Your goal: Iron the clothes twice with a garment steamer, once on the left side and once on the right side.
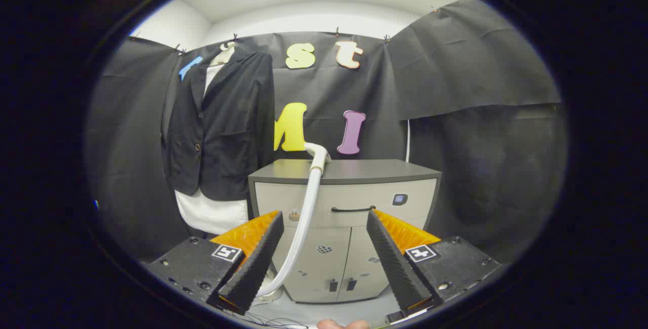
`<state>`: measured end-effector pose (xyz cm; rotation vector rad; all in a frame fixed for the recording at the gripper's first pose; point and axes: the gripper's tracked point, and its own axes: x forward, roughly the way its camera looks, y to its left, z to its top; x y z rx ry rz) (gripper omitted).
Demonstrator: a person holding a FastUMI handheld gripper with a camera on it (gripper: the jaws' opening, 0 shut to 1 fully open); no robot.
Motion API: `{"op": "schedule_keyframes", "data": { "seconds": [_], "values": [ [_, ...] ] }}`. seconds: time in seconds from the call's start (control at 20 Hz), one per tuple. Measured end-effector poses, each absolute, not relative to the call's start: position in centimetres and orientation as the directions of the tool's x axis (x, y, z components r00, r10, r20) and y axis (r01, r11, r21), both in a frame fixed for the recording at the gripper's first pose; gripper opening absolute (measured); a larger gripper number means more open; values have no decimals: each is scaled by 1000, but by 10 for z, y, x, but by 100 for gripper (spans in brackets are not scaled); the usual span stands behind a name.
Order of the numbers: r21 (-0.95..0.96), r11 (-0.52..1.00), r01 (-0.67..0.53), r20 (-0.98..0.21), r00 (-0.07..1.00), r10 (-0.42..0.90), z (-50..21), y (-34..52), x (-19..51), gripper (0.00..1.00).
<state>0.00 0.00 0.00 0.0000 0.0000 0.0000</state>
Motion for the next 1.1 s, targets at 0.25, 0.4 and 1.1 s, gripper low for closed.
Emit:
{"op": "schedule_keyframes", "data": {
  "seconds": [0.25, 0.4, 1.1],
  "values": [
    [-5, 1000, -11, 4, 1000, 11, 4, 0, 1, 100],
    [-21, 1000, 9, 17, 1000, -9, 9, 1, 0, 100],
    [5, 998, 65, 40, 997, -65, 39, 15, 27, 100]
  ]
}}
